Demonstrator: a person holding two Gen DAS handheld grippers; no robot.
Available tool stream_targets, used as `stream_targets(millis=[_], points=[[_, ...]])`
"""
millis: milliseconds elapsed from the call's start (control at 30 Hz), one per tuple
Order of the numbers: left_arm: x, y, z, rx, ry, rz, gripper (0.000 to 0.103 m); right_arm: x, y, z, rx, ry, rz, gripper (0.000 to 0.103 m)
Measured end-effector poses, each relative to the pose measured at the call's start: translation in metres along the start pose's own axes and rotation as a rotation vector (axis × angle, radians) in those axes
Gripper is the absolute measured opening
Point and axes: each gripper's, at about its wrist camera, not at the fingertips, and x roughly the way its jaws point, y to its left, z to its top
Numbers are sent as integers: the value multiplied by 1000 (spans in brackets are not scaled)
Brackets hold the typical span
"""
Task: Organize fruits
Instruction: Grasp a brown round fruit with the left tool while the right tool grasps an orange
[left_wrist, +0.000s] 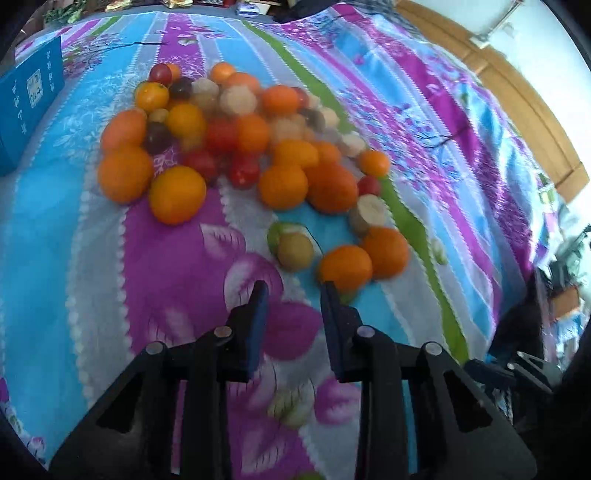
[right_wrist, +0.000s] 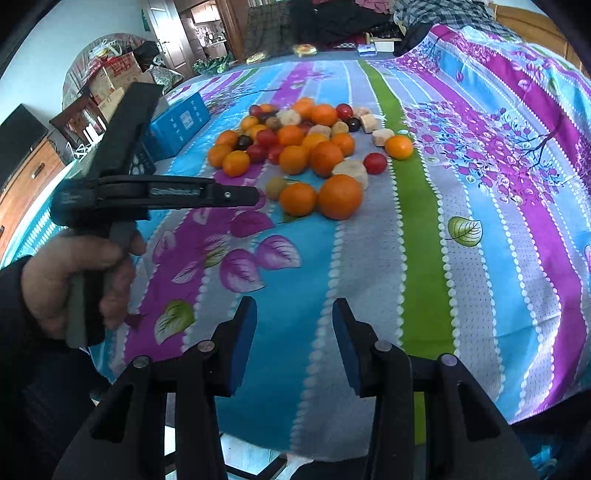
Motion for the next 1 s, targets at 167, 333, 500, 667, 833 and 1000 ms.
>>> stream_targets(millis=[167,333,500,667,833,1000], points=[[-7,11,-13,-64,-40,21,29,23,-33,31,22,-30,20,49],[-12,17,-19,-68,-36,39,31,79,-58,72,103,22,82,49],[-7,14,-14,-63,-27,30,31,101,-64,82,154,23,137,51],[1,6,-11,-32,-13,16,31,93,-74,79,208,-20,166,48],[8,0,-2,23,-11,21,29,68,-82,65,231,-63,142,48],[22,-12,8,185,-1,42,29,58,-87,50,239,-51,123,48]])
